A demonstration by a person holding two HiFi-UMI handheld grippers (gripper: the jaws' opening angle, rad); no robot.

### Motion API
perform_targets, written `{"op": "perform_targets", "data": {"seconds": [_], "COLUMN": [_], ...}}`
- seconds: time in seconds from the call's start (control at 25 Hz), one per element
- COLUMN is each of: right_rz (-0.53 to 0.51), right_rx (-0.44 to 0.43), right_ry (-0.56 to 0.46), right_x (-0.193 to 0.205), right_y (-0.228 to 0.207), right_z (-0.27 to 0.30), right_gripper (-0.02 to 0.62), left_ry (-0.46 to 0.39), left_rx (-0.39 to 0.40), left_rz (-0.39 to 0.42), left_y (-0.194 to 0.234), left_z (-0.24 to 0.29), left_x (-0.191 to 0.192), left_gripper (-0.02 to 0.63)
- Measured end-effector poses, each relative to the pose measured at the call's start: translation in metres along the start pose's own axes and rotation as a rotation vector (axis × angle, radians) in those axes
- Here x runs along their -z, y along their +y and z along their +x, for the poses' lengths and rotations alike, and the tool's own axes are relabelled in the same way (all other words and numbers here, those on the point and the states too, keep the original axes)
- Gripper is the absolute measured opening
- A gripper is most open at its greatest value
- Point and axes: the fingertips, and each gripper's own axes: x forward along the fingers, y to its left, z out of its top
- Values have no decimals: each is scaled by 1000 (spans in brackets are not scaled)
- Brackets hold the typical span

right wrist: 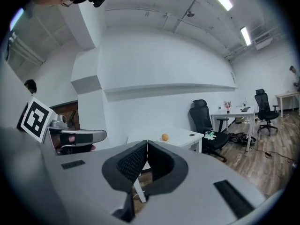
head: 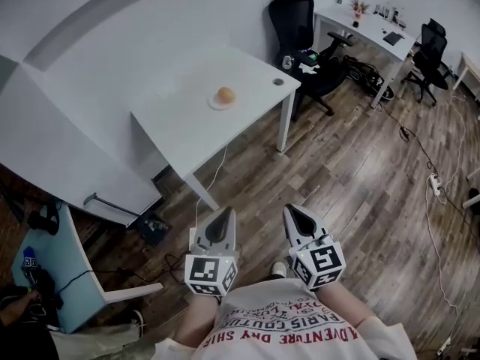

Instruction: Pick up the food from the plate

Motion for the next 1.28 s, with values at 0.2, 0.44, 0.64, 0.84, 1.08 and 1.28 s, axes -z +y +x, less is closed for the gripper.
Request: {"op": "perform_targets", "data": {"seconds": [0.2,0.44,0.64,0.84,1.08,1.28], "right_rz": [11,41,40,25,11,5], "right_rx": [-40,-62,-50,-17,19,20], "right_ry": [25,47,65,70,60,54], "right_x": [-4,-1,-1,-9,-41,-65], "right_y": [-51,-86,-112,-137,-159,-170], "right_z": [19,51,85,136,226,306], "right_gripper": [14,14,14,14,14,14], "left_ry": [16,79,76,75,39,35], "left_rx": [-32,-57,-54,-10,28,38], "left_rz": [-11,-12,-31,-42,-31,-25], "left_y": [-19,-12,7,34,98,156], "left_z": [45,85,125,184,262,321], "left_x": [-1,9,7,2,-38,-61], "left_gripper": [8,8,8,8,8,8]}}
